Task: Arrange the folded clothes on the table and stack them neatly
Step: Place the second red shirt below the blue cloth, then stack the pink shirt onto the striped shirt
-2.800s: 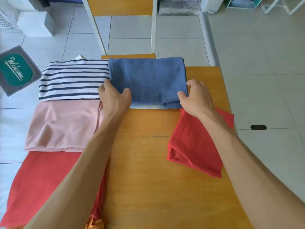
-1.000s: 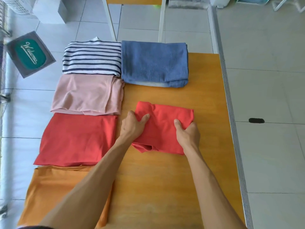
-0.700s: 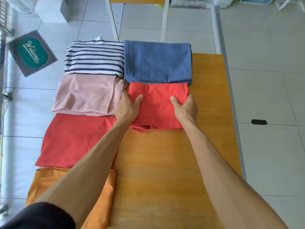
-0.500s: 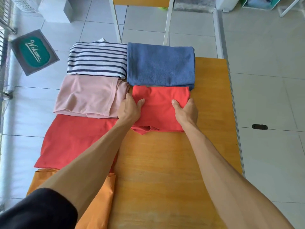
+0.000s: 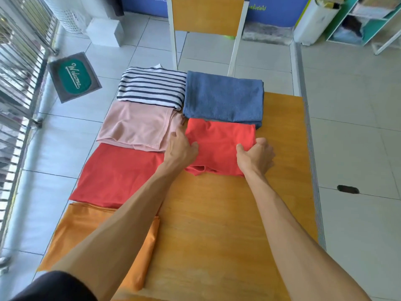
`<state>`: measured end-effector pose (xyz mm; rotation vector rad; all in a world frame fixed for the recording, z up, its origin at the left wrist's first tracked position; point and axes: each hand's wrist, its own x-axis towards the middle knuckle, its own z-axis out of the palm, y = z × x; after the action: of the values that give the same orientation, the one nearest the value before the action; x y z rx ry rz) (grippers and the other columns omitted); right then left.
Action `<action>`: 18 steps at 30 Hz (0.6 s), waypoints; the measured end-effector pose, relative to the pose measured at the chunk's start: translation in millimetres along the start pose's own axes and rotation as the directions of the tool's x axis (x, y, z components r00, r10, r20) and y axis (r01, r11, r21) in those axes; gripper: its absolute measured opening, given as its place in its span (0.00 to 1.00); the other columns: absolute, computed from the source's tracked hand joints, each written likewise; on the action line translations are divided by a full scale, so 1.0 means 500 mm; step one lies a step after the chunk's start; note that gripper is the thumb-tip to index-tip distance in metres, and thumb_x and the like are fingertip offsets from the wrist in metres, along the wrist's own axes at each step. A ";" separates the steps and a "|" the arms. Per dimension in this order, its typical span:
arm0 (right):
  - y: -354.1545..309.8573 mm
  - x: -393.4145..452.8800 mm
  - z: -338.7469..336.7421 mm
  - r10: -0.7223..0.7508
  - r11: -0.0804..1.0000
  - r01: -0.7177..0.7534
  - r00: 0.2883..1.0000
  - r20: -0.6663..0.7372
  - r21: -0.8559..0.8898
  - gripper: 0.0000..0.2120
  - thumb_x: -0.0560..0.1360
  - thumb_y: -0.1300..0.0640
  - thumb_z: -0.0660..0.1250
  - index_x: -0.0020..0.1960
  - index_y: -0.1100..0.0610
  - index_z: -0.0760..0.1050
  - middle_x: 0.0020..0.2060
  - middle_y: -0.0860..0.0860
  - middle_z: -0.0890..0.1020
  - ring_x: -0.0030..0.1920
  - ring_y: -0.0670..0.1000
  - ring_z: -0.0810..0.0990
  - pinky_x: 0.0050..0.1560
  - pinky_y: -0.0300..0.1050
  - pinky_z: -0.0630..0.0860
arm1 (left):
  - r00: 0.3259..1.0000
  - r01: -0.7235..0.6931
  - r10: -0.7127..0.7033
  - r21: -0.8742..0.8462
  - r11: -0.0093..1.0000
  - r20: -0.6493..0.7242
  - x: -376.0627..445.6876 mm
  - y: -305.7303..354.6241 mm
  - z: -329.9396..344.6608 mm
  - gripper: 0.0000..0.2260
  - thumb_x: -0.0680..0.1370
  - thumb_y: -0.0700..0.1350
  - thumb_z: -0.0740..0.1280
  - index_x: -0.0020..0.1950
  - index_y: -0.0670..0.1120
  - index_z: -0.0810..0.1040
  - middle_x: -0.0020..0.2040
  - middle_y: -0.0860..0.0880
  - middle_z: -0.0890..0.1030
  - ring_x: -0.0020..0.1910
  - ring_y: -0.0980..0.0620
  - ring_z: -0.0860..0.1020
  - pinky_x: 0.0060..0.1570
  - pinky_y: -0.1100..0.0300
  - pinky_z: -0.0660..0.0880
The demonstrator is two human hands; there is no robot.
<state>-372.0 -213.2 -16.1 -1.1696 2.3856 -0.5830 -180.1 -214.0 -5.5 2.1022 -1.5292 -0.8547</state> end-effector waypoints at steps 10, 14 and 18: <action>-0.050 -0.144 -0.058 -0.165 0.954 0.142 0.984 0.067 0.265 0.24 0.75 0.50 0.72 0.66 0.58 0.71 0.64 0.57 0.75 0.66 0.59 0.73 0.65 0.54 0.72 | 0.998 0.043 -0.045 -0.039 0.998 -0.039 -0.129 -0.020 -0.104 0.28 0.73 0.47 0.65 0.73 0.41 0.65 0.68 0.39 0.71 0.63 0.40 0.73 0.60 0.48 0.73; -0.097 -0.210 -0.052 -0.288 0.900 0.223 0.949 0.127 0.374 0.21 0.76 0.52 0.71 0.65 0.58 0.72 0.61 0.56 0.76 0.62 0.56 0.75 0.63 0.51 0.74 | 0.998 0.041 -0.043 -0.030 0.999 -0.054 -0.149 -0.052 -0.138 0.29 0.74 0.51 0.67 0.72 0.42 0.66 0.68 0.39 0.71 0.63 0.40 0.73 0.61 0.47 0.73; -0.146 -0.241 -0.029 -0.382 0.866 0.287 0.908 0.171 0.409 0.07 0.77 0.56 0.69 0.54 0.57 0.79 0.50 0.50 0.82 0.54 0.53 0.80 0.57 0.47 0.75 | 0.996 0.029 -0.031 -0.021 0.999 -0.089 -0.141 -0.088 -0.170 0.27 0.74 0.48 0.67 0.71 0.42 0.68 0.67 0.40 0.73 0.56 0.45 0.77 0.55 0.54 0.74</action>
<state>-266.0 -154.0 56.9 -1.3945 1.7664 -0.9034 -106.5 -136.0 45.8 2.1249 -1.4422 -0.7723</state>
